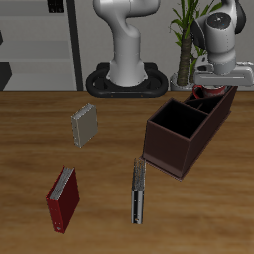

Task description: Place the red mug into the left desk caddy's left compartment

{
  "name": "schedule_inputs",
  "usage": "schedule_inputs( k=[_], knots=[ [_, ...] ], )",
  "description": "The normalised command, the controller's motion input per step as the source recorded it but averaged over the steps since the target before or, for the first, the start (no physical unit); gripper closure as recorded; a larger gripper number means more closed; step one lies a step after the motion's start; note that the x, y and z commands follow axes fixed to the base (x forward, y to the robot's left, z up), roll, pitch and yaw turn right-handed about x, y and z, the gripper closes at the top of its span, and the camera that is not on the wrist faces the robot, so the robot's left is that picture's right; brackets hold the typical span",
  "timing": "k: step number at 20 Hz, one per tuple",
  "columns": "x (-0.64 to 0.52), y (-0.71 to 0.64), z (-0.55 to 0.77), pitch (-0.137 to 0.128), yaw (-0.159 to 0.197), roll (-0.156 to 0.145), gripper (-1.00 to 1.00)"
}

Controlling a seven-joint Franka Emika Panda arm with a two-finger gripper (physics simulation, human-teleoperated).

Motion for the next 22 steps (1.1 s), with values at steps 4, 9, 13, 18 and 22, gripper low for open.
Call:
schedule_inputs(
  k=[4,9,13,18,22],
  knots=[
    [-0.05,0.00,0.10,-0.018,0.000,0.022,-1.00],
    [-0.06,0.01,0.22,-0.055,-0.008,0.032,-1.00],
    [0.03,-0.14,0.34,-0.051,-0.011,0.016,-1.00],
    [0.01,-0.18,0.42,-0.056,-0.017,0.016,-1.00],
    [0.04,-0.42,0.58,-0.073,-0.003,-0.006,-1.00]
  ],
)
